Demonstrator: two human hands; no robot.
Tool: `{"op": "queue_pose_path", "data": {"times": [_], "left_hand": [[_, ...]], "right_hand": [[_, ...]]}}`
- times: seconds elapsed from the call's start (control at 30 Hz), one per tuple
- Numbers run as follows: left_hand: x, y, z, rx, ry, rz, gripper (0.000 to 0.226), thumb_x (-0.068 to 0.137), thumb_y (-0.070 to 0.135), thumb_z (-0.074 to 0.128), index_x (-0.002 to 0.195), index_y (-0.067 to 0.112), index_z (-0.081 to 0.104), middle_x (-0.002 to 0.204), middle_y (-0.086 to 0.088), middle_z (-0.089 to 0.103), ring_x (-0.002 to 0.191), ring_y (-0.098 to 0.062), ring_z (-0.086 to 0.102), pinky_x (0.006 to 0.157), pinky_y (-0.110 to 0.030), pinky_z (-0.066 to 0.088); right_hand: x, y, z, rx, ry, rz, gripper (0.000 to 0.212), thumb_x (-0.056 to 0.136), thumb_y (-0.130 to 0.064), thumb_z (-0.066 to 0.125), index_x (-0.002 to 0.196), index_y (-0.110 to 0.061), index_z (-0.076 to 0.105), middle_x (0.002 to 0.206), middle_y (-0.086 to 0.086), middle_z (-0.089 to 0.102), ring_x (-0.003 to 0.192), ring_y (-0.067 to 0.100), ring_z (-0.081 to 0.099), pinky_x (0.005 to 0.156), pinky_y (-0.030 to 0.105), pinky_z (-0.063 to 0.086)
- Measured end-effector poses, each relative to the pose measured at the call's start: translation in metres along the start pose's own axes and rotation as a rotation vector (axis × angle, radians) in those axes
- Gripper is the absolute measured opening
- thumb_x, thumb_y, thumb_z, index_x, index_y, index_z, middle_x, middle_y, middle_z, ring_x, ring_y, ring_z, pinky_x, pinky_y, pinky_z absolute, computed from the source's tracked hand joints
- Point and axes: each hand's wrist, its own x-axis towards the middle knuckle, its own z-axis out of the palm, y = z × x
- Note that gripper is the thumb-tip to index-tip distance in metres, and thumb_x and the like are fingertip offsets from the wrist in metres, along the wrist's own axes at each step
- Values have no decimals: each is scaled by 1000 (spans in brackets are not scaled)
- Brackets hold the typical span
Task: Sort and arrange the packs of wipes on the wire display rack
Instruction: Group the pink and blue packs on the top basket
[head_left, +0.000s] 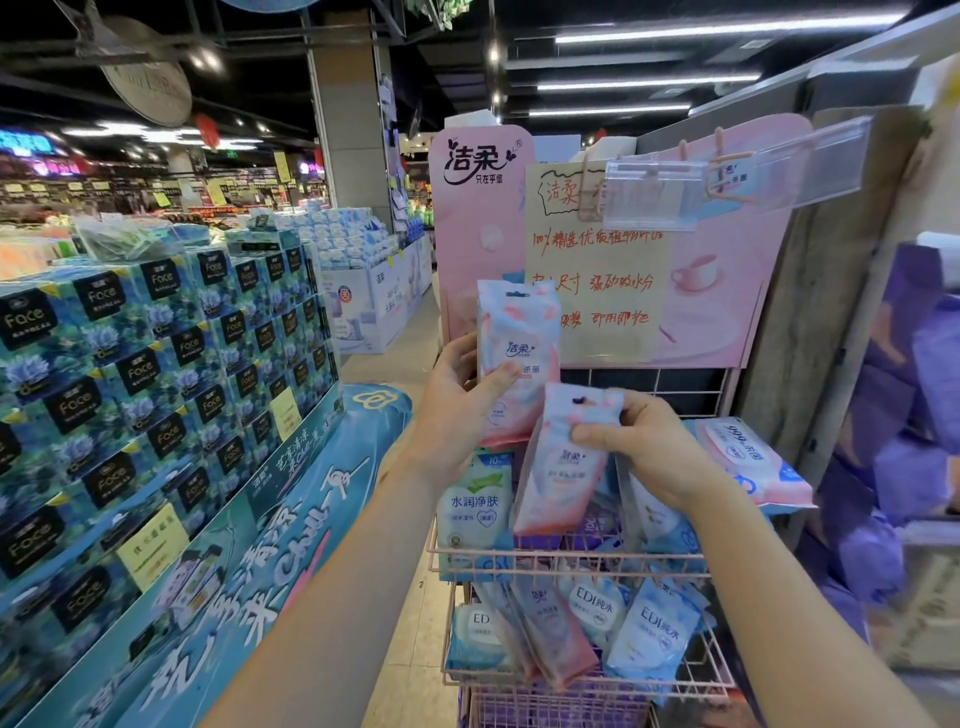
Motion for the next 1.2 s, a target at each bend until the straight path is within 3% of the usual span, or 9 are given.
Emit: {"op": "queue_pose_path", "data": {"times": [0.23, 0.43, 0.5, 0.67, 0.77, 0.87, 0.93, 1.07, 1.2], "left_hand": [[-3, 9, 11, -19, -80, -21, 53, 85, 12, 79, 131, 17, 53, 123, -9, 71, 116, -28, 70, 101, -57, 55], [-12, 14, 39, -109, -190, -47, 67, 80, 20, 78, 137, 16, 44, 141, -17, 60, 127, -31, 64, 104, -51, 54], [-13, 10, 41, -113, -217, -82, 54, 87, 12, 70, 134, 22, 45, 143, -18, 57, 126, -31, 64, 102, -49, 56], [-26, -5, 47, -173, -254, -185, 55, 82, 5, 51, 137, 11, 46, 119, -17, 65, 102, -31, 70, 86, -48, 60], [-38, -6, 46, 126, -245, -110, 57, 81, 5, 51, 135, 21, 42, 132, -12, 59, 119, -30, 64, 94, -42, 58], [-40, -1, 36, 465, -321, 23, 65, 89, 3, 58, 142, 32, 34, 135, 12, 56, 114, 3, 60, 89, -13, 53], [-37, 0, 27, 561, -346, 89, 65, 89, 5, 64, 140, 35, 36, 132, 20, 56, 115, 13, 57, 93, -8, 46], [-29, 2, 12, 584, -372, 79, 66, 87, 10, 77, 140, 27, 42, 131, 15, 62, 120, 1, 62, 102, -22, 51], [-28, -4, 3, 480, -321, 25, 68, 84, 19, 82, 141, 27, 46, 132, 8, 65, 123, -14, 66, 103, -49, 55]], "right_hand": [[1, -32, 8, 184, 153, -167, 27, 70, -3, 76, 96, -9, 75, 95, 7, 80, 86, 21, 76, 71, 30, 61], [-2, -39, 17, 244, 180, -237, 14, 86, 3, 69, 98, -5, 66, 97, 11, 76, 88, 25, 74, 81, 42, 61], [-3, -32, 22, 276, 181, -238, 14, 86, 1, 69, 87, -12, 65, 94, 10, 76, 85, 24, 73, 80, 41, 60], [-7, -12, 33, 184, 165, -190, 13, 94, -2, 66, 104, -10, 63, 99, 10, 76, 90, 24, 73, 78, 39, 59], [-10, -12, 34, 140, 182, -167, 10, 94, -6, 67, 103, -10, 62, 94, 7, 75, 87, 22, 73, 75, 39, 59], [-11, -10, 29, 76, 192, -163, 12, 93, -7, 70, 103, -11, 63, 94, 5, 75, 90, 21, 72, 77, 39, 58], [-13, -11, 28, 54, 174, -174, 17, 93, -6, 69, 109, -11, 63, 99, 4, 75, 94, 19, 73, 78, 35, 58], [-21, -17, 27, -130, 110, -169, 40, 94, -6, 69, 126, -14, 47, 115, 0, 68, 102, 7, 70, 82, 24, 58], [-23, -21, 16, -241, 12, -62, 83, 81, -7, 81, 137, -38, 29, 131, -2, 62, 112, 9, 69, 95, 41, 58]]}}
